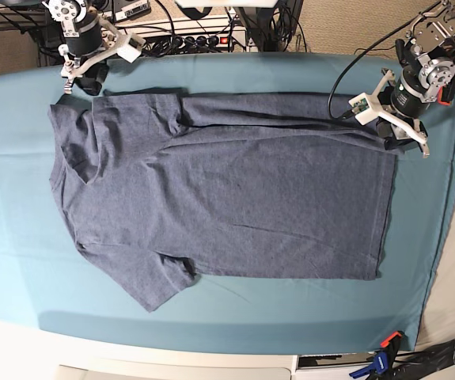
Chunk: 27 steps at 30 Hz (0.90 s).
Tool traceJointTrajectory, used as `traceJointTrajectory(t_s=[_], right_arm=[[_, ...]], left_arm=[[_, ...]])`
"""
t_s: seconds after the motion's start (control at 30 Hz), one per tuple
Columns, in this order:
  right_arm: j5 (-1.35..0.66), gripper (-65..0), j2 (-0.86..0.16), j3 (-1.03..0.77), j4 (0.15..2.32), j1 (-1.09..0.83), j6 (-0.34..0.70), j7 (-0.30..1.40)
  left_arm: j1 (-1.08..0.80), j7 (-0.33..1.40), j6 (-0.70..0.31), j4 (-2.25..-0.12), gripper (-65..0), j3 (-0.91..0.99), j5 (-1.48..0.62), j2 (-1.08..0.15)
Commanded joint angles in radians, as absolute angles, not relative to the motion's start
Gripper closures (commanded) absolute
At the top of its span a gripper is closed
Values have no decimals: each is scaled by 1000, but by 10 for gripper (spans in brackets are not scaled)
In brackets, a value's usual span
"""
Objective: Fold the T-shirt properly
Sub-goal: 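Lift the right gripper off the shirt and move it toward the collar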
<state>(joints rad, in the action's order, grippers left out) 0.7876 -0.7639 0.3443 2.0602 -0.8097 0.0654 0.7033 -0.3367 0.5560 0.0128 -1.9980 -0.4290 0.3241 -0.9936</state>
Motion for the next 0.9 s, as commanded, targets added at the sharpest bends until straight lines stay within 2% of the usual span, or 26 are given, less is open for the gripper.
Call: traceJointTrajectory(t_s=[0.0,0.3,0.57,0.7,0.87], right_arm=[[817,-230,-775,339,2073,-814,33,710],[830,-230,-767,341,2022,-794,10,712],[828,-230,-709,346,1948,-730,10,694],[826,-230,-709,427,1948,-688,58,688],[831,-230,-708,564,1948,-634,54,718]], left_arm=[[-329,550,29,-2011,-218,-421,336,-1011],[-329,549,29,-2011,-218,-421,336,-1011],[-329,550,29,-2011,-218,-421,336,-1011],[-329,550,29,-2011,-218,-421,336,-1011],[-329,554,29,-2011,-218,-421,336,-1011]])
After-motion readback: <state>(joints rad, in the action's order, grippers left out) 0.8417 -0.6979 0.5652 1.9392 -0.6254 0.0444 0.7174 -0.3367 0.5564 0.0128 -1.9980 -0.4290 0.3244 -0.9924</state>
